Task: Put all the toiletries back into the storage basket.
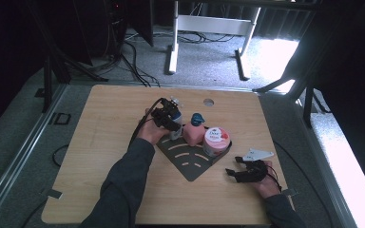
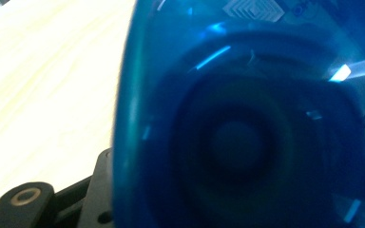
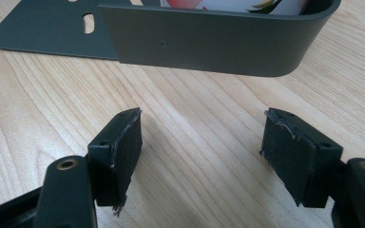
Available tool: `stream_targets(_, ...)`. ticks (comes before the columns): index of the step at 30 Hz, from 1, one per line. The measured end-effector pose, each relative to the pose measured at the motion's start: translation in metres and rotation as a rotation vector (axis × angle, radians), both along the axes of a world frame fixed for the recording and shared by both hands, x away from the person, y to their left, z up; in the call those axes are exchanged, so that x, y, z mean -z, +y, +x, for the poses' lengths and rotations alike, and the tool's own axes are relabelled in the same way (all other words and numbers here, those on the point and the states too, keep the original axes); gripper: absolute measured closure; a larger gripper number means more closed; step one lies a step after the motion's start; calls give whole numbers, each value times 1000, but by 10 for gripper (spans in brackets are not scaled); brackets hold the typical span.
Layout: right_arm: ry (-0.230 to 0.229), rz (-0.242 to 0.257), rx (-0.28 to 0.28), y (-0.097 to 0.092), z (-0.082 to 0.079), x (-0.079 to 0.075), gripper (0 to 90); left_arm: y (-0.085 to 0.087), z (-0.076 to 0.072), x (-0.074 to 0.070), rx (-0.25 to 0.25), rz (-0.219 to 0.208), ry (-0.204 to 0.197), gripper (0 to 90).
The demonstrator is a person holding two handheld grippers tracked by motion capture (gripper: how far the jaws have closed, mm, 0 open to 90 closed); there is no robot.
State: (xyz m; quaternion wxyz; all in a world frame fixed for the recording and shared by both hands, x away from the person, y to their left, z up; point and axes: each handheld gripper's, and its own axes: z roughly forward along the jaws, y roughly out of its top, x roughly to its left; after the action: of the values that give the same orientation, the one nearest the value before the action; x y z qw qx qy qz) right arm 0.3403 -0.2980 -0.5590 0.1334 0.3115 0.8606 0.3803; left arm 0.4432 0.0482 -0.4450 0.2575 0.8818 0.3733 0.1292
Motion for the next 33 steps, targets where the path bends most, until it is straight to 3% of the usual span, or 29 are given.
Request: stream_targets(33,3,2,-1,0,0,0,292,-7,15,16,17,-22,-6,549)
